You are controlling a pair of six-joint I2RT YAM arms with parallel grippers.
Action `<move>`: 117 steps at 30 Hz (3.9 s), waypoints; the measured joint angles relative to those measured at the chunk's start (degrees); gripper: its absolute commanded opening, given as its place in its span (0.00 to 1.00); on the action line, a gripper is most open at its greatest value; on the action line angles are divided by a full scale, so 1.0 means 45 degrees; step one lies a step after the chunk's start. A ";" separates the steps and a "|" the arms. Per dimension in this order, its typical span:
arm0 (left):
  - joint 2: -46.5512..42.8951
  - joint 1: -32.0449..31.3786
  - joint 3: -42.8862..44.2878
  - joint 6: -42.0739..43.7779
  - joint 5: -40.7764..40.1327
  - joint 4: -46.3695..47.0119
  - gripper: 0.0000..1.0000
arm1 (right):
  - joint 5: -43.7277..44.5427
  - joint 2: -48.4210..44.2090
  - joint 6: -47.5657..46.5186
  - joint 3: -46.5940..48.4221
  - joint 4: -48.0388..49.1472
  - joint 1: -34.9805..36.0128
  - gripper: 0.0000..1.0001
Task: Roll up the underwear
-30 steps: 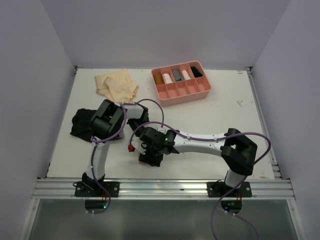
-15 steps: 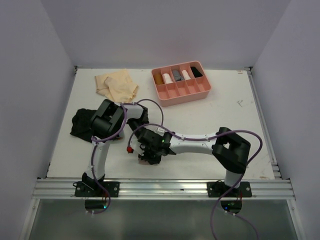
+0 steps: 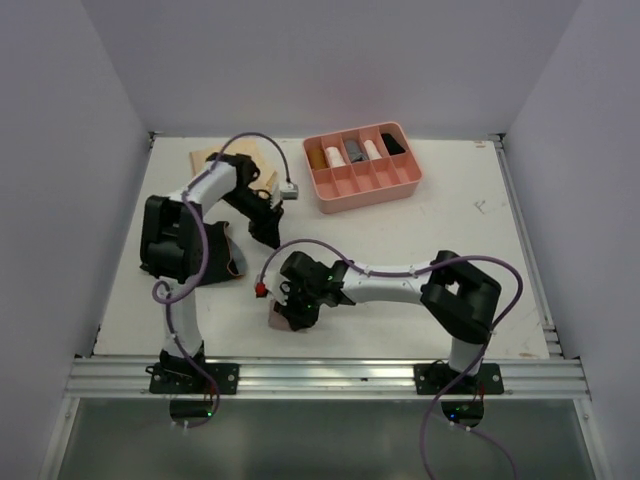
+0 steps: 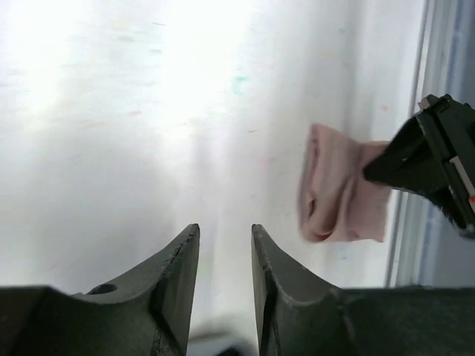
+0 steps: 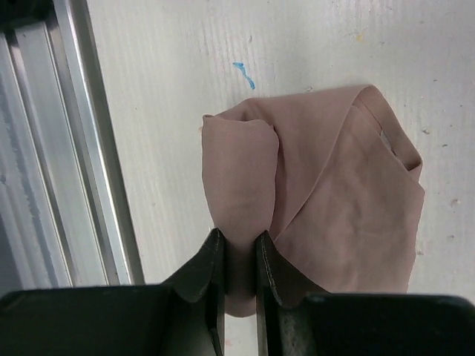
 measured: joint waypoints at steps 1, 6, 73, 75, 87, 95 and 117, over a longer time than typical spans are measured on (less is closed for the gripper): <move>-0.0248 0.0476 0.0340 0.0005 0.0005 0.0112 0.40 | -0.0355 0.0083 0.0170 0.0000 0.0092 -0.0165 0.00; -0.2846 0.2501 -0.0384 0.0019 0.0097 0.1384 0.43 | -0.2846 0.0772 0.1282 0.0238 0.0374 -0.1307 0.00; -0.9068 -0.6110 -1.1924 -0.0233 -0.4265 0.9904 0.00 | -0.5523 -0.0996 0.4881 0.0442 -0.0034 -0.8257 0.68; -0.8325 -0.5644 -1.1283 -0.0223 -0.3701 0.9296 0.00 | -0.4911 -0.2215 0.4522 0.0442 -0.0641 -0.8349 0.66; -0.2647 -0.3696 -0.6241 -0.0257 -0.0151 0.4109 0.00 | -0.2492 -0.7276 0.2195 -0.0559 -0.3954 -0.6688 0.70; -0.0253 -0.3332 -0.4323 -0.0243 0.1093 0.1593 0.00 | -0.0539 -0.6577 0.1792 -0.0831 -0.4138 -0.2793 0.70; 0.0797 -0.2948 -0.3842 -0.0189 0.1418 0.0107 0.04 | 0.2492 -0.1520 -0.0141 -0.1175 -0.0199 0.0068 0.58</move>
